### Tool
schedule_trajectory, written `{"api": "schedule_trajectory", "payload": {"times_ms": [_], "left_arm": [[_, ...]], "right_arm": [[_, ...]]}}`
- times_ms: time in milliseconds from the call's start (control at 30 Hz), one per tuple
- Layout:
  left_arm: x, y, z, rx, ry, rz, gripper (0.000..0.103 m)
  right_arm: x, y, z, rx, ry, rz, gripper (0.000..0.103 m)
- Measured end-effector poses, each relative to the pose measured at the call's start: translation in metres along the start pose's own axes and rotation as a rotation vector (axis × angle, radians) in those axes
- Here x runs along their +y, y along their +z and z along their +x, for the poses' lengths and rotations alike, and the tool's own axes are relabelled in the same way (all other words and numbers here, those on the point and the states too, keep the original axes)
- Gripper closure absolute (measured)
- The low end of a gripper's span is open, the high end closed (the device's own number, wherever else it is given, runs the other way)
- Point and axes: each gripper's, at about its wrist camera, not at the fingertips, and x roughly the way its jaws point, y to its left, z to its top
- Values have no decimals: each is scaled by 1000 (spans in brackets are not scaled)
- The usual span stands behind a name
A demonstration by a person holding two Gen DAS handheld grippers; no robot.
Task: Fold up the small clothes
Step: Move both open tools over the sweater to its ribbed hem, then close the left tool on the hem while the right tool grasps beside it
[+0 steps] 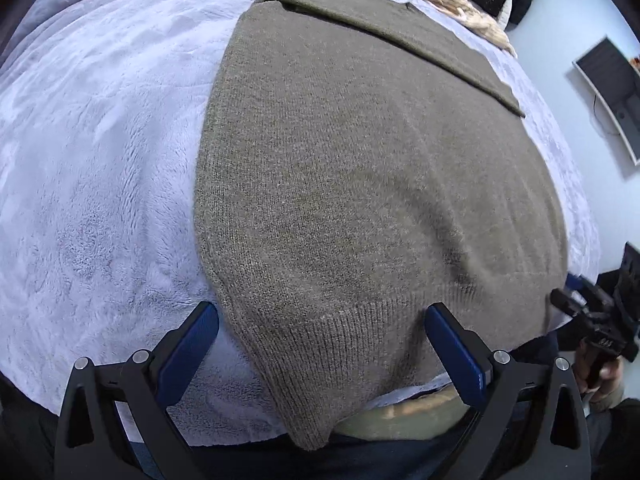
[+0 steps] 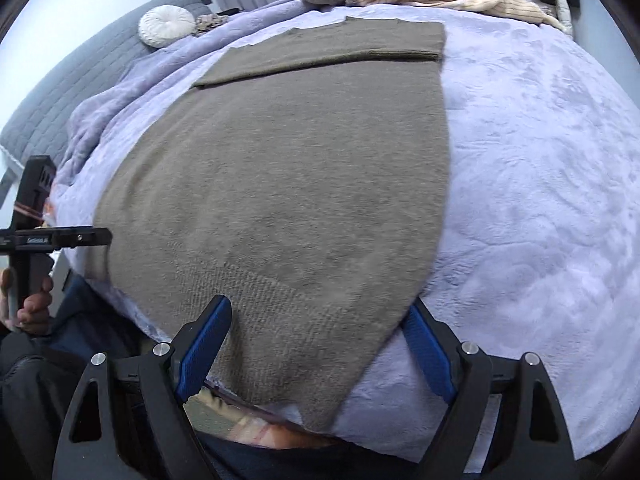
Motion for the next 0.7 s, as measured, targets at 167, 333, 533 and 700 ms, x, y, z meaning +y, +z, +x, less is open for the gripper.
{"api": "schedule_trajectory", "payload": {"times_ms": [167,333,533,700], "left_arm": [[10,-1,2,-9,-59,-29,1],[13,-4,3,-24,-90,2,1],[23,-1,0,-14,-125,-49,1],[13,-6,-14,-44,-78,-4,37]], "right_arm": [[7,0,-1,-10,14,-24,43],[8,-5,1,-22,18,-24,43],[11,-11,8,-28,28,-29,35],[24,-5,8,-11,-5,-85,57]]}}
